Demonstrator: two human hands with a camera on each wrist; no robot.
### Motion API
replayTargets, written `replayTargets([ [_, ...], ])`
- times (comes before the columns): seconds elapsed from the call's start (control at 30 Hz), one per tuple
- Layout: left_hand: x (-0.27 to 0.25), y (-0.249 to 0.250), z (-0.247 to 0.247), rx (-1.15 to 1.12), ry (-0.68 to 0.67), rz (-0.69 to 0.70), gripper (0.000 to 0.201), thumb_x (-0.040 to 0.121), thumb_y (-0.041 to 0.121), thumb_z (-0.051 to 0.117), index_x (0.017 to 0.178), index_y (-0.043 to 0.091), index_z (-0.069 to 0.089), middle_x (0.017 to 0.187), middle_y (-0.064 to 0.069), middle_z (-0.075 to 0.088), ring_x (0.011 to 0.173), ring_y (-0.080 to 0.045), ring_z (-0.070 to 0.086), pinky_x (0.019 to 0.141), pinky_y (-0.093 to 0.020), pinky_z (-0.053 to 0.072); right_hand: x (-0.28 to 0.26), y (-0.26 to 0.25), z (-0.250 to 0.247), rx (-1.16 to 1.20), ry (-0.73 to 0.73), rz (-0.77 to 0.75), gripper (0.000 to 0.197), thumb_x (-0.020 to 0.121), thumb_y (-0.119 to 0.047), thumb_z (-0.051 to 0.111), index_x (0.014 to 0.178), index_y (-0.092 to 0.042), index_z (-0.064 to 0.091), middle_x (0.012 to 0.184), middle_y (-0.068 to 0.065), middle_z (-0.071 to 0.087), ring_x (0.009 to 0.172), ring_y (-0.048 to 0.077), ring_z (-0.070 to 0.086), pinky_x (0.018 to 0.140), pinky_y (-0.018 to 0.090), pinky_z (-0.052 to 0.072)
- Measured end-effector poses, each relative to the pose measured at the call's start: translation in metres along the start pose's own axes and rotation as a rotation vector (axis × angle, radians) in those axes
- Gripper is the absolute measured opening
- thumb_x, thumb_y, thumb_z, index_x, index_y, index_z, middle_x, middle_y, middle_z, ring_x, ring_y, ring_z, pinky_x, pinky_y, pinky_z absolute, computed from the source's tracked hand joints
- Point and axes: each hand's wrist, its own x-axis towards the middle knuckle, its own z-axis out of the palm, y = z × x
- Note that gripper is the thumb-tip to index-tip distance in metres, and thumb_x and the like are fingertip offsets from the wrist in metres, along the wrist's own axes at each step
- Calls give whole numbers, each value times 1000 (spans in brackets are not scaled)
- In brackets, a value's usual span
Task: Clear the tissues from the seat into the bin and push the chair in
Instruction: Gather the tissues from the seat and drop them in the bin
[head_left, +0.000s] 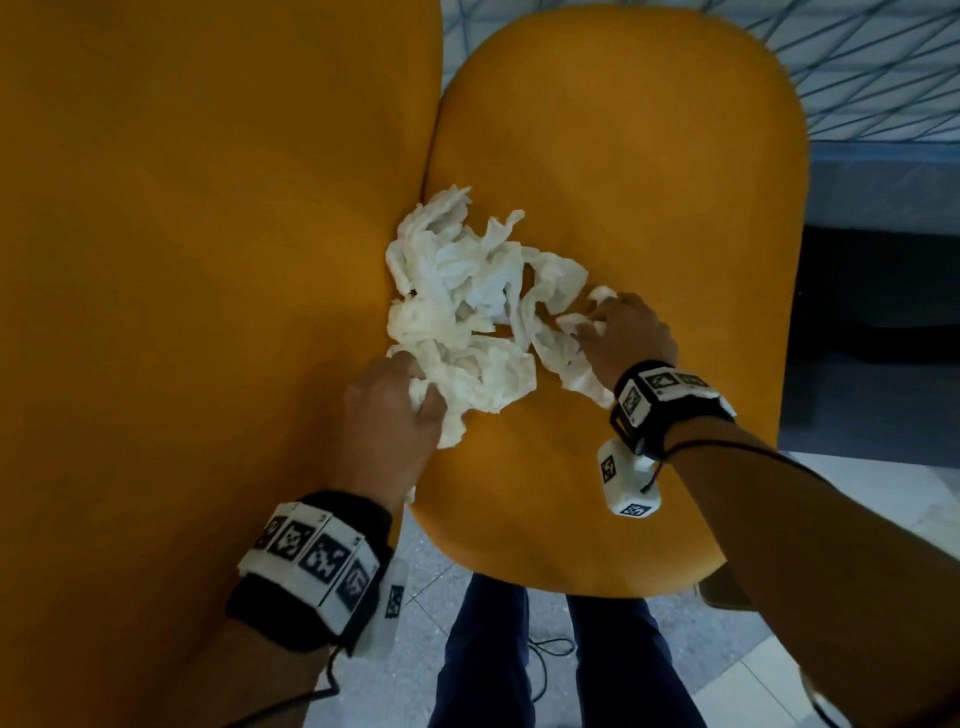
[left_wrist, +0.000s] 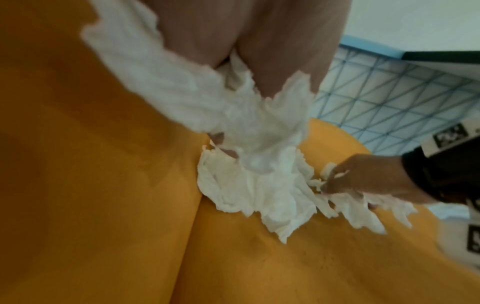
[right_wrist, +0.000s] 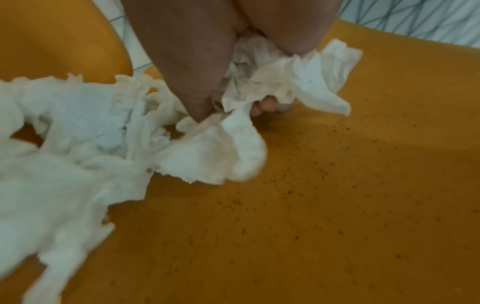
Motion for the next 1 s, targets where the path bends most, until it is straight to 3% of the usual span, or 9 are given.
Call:
replayTargets([
  [0.13,-9,8,-13,-76,15,-36,15,79,1,68,79,10,56,86,-4,51,73,-18,49,57,-16,30,-16,4,-19,227,17,58,28,84,-34,55,72,-9,54,72,6,54,64,29,47,53,31,37],
  [0.23,-16,19,-17,-140,43,-47,22,76,-7,65,83,11,54,94,-2,50,79,-14,49,62,-10,35,-32,13,-30,392,68,63,29,85,-26,61,89,3,60,81,11,59,74,33,56,63,40,50],
  [0.33,-22,33,-19,-214,19,-49,30,77,-10,59,90,17,56,97,4,63,85,-10,58,71,-11,40,-44,30,-28,510,81,41,7,88,-18,56,84,-22,53,88,7,55,76,26,53,62,35,42],
  [0.5,-32,70,-18,-278,-24,-108,25,84,1,57,87,26,61,55,5,61,45,-8,54,45,-26,49,-81,41,-39,691,89,13,21,83,2,42,75,-16,48,79,6,64,65,30,57,54,37,46],
  [0.57,-36,85,-16,-324,-29,-76,20,85,8,61,80,27,60,42,0,52,37,-13,49,34,-23,38,-97,43,-43,776,96,12,21,86,-1,42,78,-17,52,73,1,64,56,24,47,51,33,40],
  [0.67,-41,103,-12,-337,-92,12,20,82,21,71,73,27,54,53,-2,61,46,-17,57,42,-34,47,-118,50,-46,872,122,34,18,90,-13,48,74,-13,57,63,6,58,52,20,41,49,32,35],
  [0.8,-48,113,-2,-244,-244,178,36,80,0,64,65,25,44,55,6,47,50,-9,46,46,-20,37,-153,64,-40,942,139,97,34,88,-28,54,67,-1,52,63,28,41,52,22,29,52,32,26],
  [0.9,-58,119,5,-215,-329,328,39,75,-10,58,67,26,44,63,11,44,61,-4,46,56,-14,36,-177,79,-24,951,160,223,57,82,-48,62,67,5,48,58,15,33,52,19,31,53,32,27],
  [1.0,-70,122,14,-142,-409,505,38,74,-9,59,75,28,48,80,8,49,76,-8,51,67,-27,45,-207,95,-8,958,244,332,72,79,-60,61,62,9,48,54,11,40,49,18,38,53,30,30],
])
